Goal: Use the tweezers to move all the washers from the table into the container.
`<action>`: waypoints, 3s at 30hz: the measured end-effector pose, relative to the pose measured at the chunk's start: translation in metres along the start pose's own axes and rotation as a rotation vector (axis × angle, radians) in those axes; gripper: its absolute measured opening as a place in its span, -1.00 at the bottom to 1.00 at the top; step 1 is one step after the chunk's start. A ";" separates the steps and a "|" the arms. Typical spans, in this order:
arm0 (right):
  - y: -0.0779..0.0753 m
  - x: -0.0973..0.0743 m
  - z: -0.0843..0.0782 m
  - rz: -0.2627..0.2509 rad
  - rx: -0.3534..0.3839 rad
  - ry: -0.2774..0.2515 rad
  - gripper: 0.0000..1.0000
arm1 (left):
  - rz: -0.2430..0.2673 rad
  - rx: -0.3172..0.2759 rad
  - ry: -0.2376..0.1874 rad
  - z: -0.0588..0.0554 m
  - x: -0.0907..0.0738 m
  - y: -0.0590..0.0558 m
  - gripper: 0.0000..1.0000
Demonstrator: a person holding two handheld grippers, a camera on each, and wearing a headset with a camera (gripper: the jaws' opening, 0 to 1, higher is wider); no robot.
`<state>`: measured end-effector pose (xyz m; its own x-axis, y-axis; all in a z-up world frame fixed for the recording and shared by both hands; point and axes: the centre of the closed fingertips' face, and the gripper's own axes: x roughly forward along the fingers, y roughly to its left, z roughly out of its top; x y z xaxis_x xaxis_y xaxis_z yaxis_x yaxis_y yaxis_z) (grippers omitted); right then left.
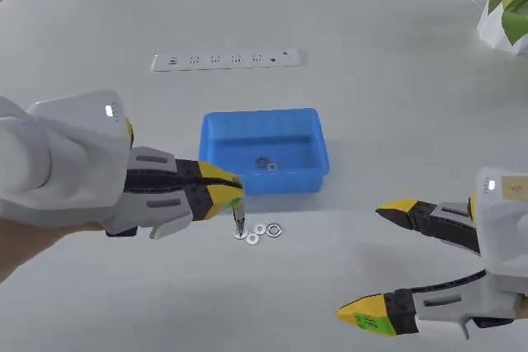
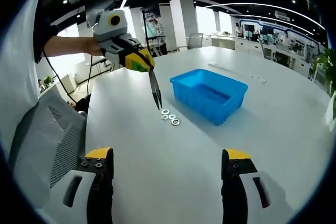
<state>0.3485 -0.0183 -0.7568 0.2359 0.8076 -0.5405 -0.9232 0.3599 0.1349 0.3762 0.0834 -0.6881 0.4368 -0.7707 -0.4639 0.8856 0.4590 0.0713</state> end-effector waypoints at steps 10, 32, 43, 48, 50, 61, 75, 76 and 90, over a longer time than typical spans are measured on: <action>-0.005 -0.002 0.000 -0.003 0.019 0.000 0.68 | -0.014 0.026 0.005 -0.003 0.007 0.000 -0.89; 0.000 0.003 -0.007 0.014 0.049 0.012 0.65 | -0.025 0.009 0.017 -0.013 0.008 0.000 -0.89; 0.003 0.007 -0.013 0.023 0.071 0.012 0.64 | -0.043 -0.040 0.024 -0.016 0.005 0.006 -0.89; 0.004 0.010 -0.010 0.030 0.073 0.004 0.63 | -0.046 -0.051 0.028 -0.017 0.005 0.007 -0.89; 0.005 0.016 -0.004 0.036 0.045 -0.001 0.62 | -0.048 -0.049 0.030 -0.017 0.005 0.007 -0.89; 0.015 0.065 0.036 0.156 -0.068 -0.025 0.41 | -0.065 -0.043 0.040 -0.017 0.008 0.008 -0.89; 0.021 0.110 0.056 0.267 -0.167 0.011 -0.15 | -0.081 -0.024 0.050 -0.020 0.007 0.004 -0.89; 0.022 0.112 0.058 0.273 -0.175 0.010 -0.19 | -0.082 -0.024 0.051 -0.020 0.007 0.004 -0.89; 0.026 0.122 0.056 0.355 -0.246 0.044 -0.64 | -0.091 -0.017 0.060 -0.021 0.008 0.000 -0.88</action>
<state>0.3700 0.1160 -0.7725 -0.1171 0.8386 -0.5320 -0.9909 -0.0626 0.1195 0.3767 0.0869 -0.7102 0.3435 -0.7821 -0.5199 0.9183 0.3957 0.0114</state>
